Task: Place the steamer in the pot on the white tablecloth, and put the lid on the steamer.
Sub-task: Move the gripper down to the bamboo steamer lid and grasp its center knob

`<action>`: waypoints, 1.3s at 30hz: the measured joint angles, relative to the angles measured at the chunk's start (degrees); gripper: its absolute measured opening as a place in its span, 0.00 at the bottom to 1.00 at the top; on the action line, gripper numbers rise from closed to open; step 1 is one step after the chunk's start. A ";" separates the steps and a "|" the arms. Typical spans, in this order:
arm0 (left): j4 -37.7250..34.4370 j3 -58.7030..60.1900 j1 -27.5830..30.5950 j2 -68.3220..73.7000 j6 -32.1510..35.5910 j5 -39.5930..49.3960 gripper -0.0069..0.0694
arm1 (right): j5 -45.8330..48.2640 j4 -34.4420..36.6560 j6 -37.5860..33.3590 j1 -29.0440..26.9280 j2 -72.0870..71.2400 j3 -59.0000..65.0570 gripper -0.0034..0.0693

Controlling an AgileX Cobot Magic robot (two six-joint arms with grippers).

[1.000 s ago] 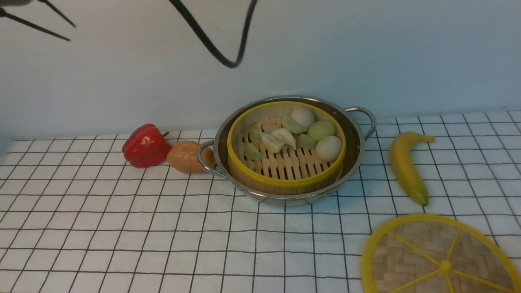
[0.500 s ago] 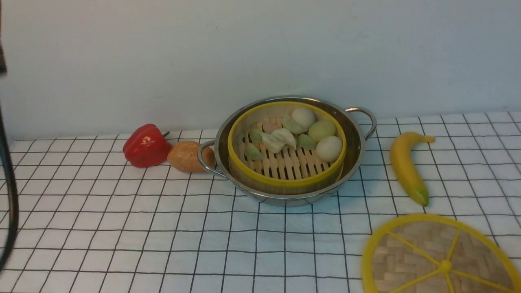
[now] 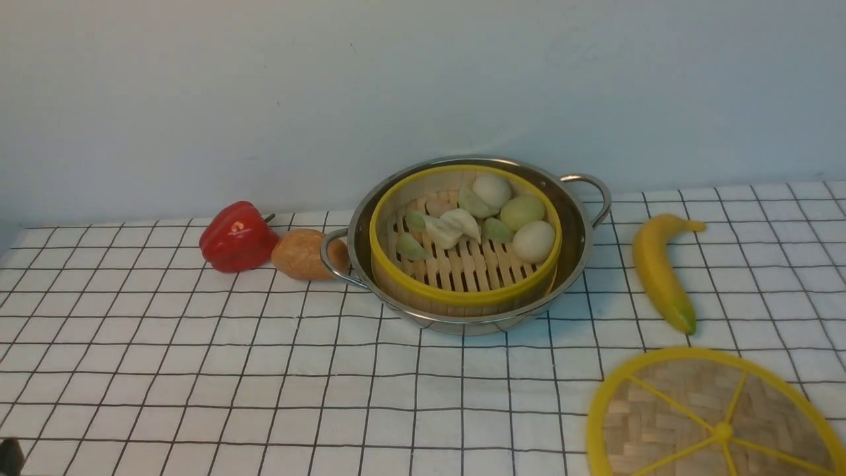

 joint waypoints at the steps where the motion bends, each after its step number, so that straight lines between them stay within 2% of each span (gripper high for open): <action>1: 0.00 2.27 -0.07 -3.52 -0.76 -0.17 0.41 | 0.00 0.00 0.00 0.00 0.00 0.00 0.38; 6: -0.15 3.69 -1.15 -8.88 -2.59 2.77 0.41 | 0.00 0.00 0.00 0.00 0.00 0.00 0.38; 10: 0.05 3.69 -4.30 -9.53 -2.41 7.47 0.41 | -0.04 0.00 0.00 0.00 0.00 0.00 0.38; 20: 0.71 3.69 -5.31 -9.64 -2.49 7.60 0.41 | -0.04 0.00 0.00 0.00 0.00 0.00 0.38; 30: 6.75 3.69 -5.31 -9.64 -12.59 7.38 0.41 | -0.04 0.00 0.00 0.00 0.00 0.00 0.38; 39: 7.77 3.69 -5.31 -9.64 -12.77 7.32 0.41 | -0.04 0.00 0.00 0.00 0.00 0.00 0.38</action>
